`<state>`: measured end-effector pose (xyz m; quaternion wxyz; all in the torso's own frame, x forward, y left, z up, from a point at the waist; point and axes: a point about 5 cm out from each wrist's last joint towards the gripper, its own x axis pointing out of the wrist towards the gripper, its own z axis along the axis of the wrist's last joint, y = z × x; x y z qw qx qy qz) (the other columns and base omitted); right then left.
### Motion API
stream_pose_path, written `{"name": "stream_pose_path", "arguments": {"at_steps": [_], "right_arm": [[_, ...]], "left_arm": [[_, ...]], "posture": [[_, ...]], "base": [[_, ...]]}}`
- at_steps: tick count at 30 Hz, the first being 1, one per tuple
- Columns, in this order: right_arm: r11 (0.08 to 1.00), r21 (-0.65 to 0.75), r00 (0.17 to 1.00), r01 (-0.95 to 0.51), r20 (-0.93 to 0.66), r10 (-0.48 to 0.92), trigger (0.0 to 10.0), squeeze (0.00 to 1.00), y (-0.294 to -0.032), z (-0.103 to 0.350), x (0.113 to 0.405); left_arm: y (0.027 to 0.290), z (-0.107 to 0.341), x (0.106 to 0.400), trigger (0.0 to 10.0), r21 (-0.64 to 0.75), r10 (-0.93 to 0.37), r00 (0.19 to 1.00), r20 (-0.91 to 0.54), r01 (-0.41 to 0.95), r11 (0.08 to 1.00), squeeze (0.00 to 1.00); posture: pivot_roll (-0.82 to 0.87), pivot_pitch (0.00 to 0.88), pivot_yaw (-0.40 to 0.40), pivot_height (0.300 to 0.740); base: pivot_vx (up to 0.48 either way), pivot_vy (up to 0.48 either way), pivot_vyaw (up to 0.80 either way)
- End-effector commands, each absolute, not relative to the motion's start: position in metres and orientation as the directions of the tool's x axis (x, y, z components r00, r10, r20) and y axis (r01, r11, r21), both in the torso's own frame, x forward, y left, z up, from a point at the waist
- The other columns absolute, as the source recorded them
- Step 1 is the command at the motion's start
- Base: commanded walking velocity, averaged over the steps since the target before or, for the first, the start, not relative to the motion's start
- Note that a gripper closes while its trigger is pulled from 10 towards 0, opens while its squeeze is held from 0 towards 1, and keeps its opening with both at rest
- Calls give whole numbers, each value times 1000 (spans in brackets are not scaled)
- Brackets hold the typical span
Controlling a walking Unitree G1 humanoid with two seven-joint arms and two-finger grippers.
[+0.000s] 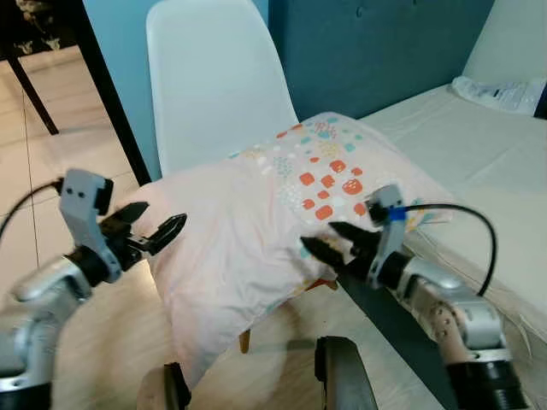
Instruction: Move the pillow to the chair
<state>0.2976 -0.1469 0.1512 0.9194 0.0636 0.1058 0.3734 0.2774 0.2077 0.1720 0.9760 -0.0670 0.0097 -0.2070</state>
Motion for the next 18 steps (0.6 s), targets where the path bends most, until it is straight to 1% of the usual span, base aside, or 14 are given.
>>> {"name": "stream_pose_path", "arguments": {"at_steps": [1, 3, 5, 6, 7, 9, 12, 14, 16, 18], "right_arm": [[678, 213, 668, -704, -128, 734, 10000, 0, -133, 148, 291], [677, 222, 668, -702, -125, 734, 10000, 0, -130, 146, 290], [680, 246, 675, -690, -118, 728, 10000, 0, -128, 143, 290], [683, 253, 678, -685, -122, 725, 10000, 0, -125, 140, 289], [685, 251, 678, -685, -127, 724, 10000, 0, -124, 138, 288], [687, 254, 678, -680, -137, 722, 10000, 0, -121, 133, 286], [692, 257, 681, -674, -148, 718, 10000, 0, -117, 128, 285], [695, 257, 681, -672, -154, 716, 10000, 0, -115, 125, 284], [706, 268, 690, -656, -166, 704, 10000, 0, -114, 121, 284], [708, 269, 691, -653, -171, 703, 10000, 0, -113, 119, 284]], "left_arm": [[195, 147, 275, 10000, -160, -378, 925, -46, 367, 916, 0], [192, 142, 274, 10000, -159, -368, 928, -53, 356, 921, 0], [192, 133, 275, 10000, -174, -315, 947, -65, 300, 938, 0], [195, 127, 276, 10000, -178, -254, 964, -72, 239, 955, 0], [196, 125, 277, 10000, -174, -227, 971, -74, 212, 962, 0], [202, 119, 277, 10000, -112, -153, 985, -85, 143, 983, 0], [210, 115, 277, 10000, 47, -58, 995, -77, 62, 997, 0], [212, 116, 278, 10000, 74, -28, 998, -55, 32, 997, 0], [212, 120, 281, 10000, 69, 8, 1000, -15, -7, 998, 0], [212, 121, 282, 10000, 76, 11, 1000, -4, -11, 997, 0]], "posture": [[-24, 77, 4, 555], [-24, 77, 4, 565], [-24, 70, 6, 575], [-20, 63, 4, 585], [-20, 63, 4, 589], [-21, 60, 5, 599], [-19, 52, 1, 614], [-19, 51, 0, 624], [-19, 44, -2, 638], [-22, 40, -2, 643]], "base": [[0, 0, 0], [0, 0, 0], [0, 0, 0], [0, 0, 0], [0, 0, 0], [0, 0, 0], [0, 0, 0], [0, 0, 0], [0, 0, 0], [0, 0, 0]]}}
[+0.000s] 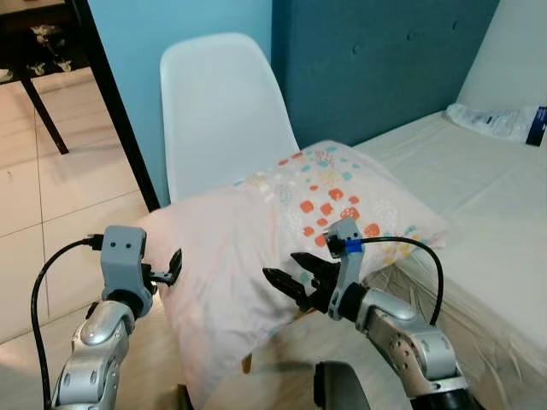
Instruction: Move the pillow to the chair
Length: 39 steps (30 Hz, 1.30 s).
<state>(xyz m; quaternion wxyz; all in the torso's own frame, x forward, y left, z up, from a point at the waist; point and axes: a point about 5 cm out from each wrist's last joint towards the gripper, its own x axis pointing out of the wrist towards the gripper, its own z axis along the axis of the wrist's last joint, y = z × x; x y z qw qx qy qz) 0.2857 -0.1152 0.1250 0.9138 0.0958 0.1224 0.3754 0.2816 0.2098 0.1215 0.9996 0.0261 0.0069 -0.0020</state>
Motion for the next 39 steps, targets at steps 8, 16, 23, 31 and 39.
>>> {"name": "stream_pose_path", "arguments": {"at_steps": [8, 16, 23, 31, 39], "right_arm": [[728, 270, 696, -630, -219, 684, 10000, 0, -109, 103, 284], [751, 267, 708, -604, -252, 659, 10000, 0, -110, 92, 285], [780, 264, 731, -568, -274, 625, 10000, 0, -115, 84, 289], [813, 251, 756, -526, -299, 582, 10000, 0, -122, 75, 291], [871, 187, 792, -454, -363, 490, 10000, 0, -135, 61, 292]], "left_arm": [[195, 120, 289, 10000, 87, 4, 1000, 28, -7, 996, 0], [195, 107, 290, 10000, 125, 37, 999, -4, -36, 992, 0], [192, 83, 281, 10000, 151, 51, 994, -95, -37, 988, 0], [183, 62, 274, 10000, 145, 29, 987, -155, -7, 989, 0], [180, 49, 268, 10000, 138, 27, 977, -209, 3, 990, 0]], "posture": [[-24, 23, 0, 677], [-20, 8, 2, 711], [-13, 4, 3, 740], [-16, 0, 4, 740], [-18, 0, 6, 740]], "base": [[0, 0, 0], [0, 0, 0], [0, 0, 0], [0, 0, 0], [0, 0, 0]]}}
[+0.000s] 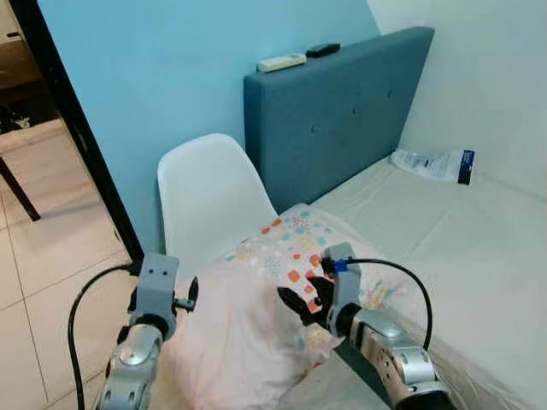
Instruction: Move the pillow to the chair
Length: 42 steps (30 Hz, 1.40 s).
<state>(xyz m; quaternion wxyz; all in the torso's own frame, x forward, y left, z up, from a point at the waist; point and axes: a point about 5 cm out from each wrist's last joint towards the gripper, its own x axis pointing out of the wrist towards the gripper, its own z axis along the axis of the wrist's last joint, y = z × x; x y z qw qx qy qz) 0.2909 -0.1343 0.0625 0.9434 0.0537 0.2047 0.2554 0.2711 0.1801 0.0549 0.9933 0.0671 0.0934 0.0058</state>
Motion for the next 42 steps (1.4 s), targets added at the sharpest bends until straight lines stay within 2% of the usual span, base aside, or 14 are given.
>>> {"name": "stream_pose_path", "arguments": {"at_steps": [1, 25, 42], "right_arm": [[871, 187, 792, -454, -363, 490, 10000, 0, -135, 61, 292], [947, 126, 841, -296, -435, 321, 10000, 0, -162, 42, 295], [964, 111, 850, -241, -456, 264, 10000, 0, -170, 36, 294]], "left_arm": [[180, 49, 268, 10000, 138, 27, 977, -209, 3, 990, 0], [168, 37, 267, 10000, 168, -12, 971, -240, 53, 984, 0], [166, 23, 260, 10000, 168, -19, 956, -294, 72, 983, 0]], "posture": [[-18, 0, 6, 740], [-34, 3, 14, 740], [-44, 8, 16, 740]], "base": [[0, 0, 0], [0, 0, 0], [-16, 0, 0]]}}
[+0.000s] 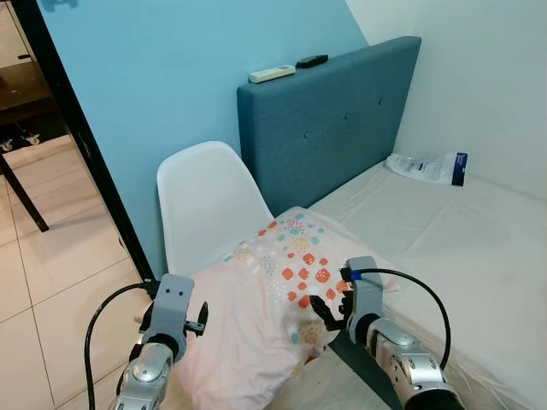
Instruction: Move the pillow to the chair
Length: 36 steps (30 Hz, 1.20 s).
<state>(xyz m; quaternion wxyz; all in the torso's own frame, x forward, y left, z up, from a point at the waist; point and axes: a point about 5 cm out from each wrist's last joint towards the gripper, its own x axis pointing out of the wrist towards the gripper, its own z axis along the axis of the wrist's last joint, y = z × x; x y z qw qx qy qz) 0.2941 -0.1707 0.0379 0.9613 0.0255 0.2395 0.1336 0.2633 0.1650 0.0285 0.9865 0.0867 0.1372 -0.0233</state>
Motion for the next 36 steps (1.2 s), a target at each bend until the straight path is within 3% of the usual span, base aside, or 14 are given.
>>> {"name": "stream_pose_path", "arguments": {"at_steps": [1, 29, 36], "right_arm": [[965, 110, 850, -237, -458, 261, 10000, 0, -170, 35, 294], [973, 98, 855, -208, -465, 230, 10000, 0, -171, 33, 295], [977, 91, 853, -194, -476, 214, 10000, 0, -173, 31, 295]], "left_arm": [[167, 22, 259, 10000, 173, -19, 955, -297, 73, 982, 0], [167, 23, 258, 10000, 196, -18, 957, -290, 78, 977, 0], [168, 23, 258, 10000, 206, -12, 956, -292, 75, 976, 0]], "posture": [[-43, 8, 15, 740], [-32, 17, 17, 740], [-30, 16, 15, 740]], "base": [[-300, 0, 0], [-370, 0, 0], [0, 0, -240]]}}
